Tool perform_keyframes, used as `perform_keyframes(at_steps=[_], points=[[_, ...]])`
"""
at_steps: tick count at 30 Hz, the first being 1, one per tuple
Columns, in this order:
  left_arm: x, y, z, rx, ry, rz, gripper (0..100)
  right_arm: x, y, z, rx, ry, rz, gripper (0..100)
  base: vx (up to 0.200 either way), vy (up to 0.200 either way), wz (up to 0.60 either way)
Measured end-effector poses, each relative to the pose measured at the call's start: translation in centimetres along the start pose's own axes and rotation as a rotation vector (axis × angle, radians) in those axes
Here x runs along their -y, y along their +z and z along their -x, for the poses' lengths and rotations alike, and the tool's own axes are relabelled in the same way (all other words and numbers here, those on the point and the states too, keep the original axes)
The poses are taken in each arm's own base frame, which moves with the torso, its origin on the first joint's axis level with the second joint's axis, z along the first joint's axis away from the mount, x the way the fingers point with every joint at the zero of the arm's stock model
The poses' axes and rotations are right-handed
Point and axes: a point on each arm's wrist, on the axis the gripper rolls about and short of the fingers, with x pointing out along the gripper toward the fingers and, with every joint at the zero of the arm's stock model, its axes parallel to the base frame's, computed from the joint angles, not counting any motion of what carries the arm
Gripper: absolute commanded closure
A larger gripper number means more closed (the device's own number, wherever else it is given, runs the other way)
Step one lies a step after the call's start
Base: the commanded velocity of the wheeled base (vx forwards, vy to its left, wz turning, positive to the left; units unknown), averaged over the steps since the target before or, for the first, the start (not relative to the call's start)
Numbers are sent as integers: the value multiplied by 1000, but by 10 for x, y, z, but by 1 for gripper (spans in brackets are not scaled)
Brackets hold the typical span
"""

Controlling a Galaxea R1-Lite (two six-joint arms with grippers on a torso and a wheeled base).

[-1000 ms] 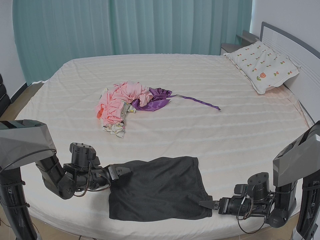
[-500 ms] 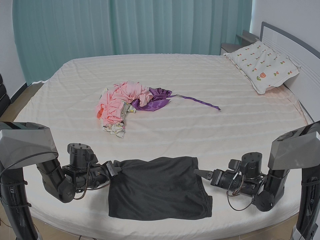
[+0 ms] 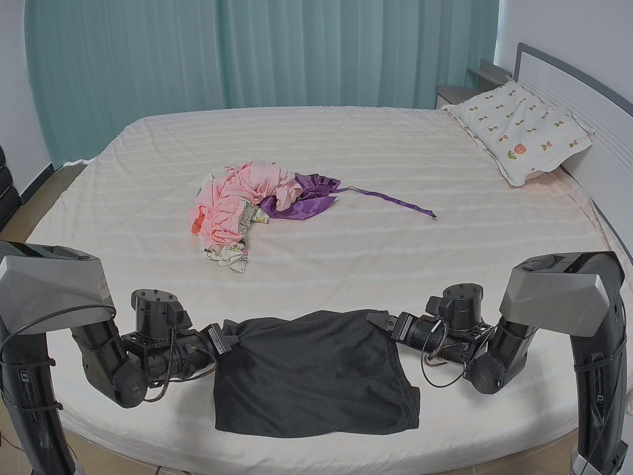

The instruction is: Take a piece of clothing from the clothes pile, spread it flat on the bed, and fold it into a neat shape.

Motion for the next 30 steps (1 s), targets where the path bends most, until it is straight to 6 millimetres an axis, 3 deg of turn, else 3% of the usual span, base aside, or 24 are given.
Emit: perform_keyframes(at_steps=[6,16,23,24,26,27,30], points=[[0,0,0,-1,2,1,100,3,0,-10,17,1,-20,100,0,0,0],[-2,-1,-1,-4,8,3,100,1,13,-11,142,43,-45,100,0,0,0],[-5,-2,-3,9,34,5,100,4,11,-13,141,38,-46,100,0,0,0],[-5,-2,-4,11,35,6,100,4,11,-13,142,37,-46,0,0,0,0],[-5,-1,-4,17,40,6,100,5,11,-13,144,33,-47,0,0,0,0],[-5,-1,-4,19,43,7,0,5,11,-13,145,32,-47,0,0,0,0],[-5,-1,-4,23,43,6,0,5,11,-12,151,35,-46,0,0,0,0]])
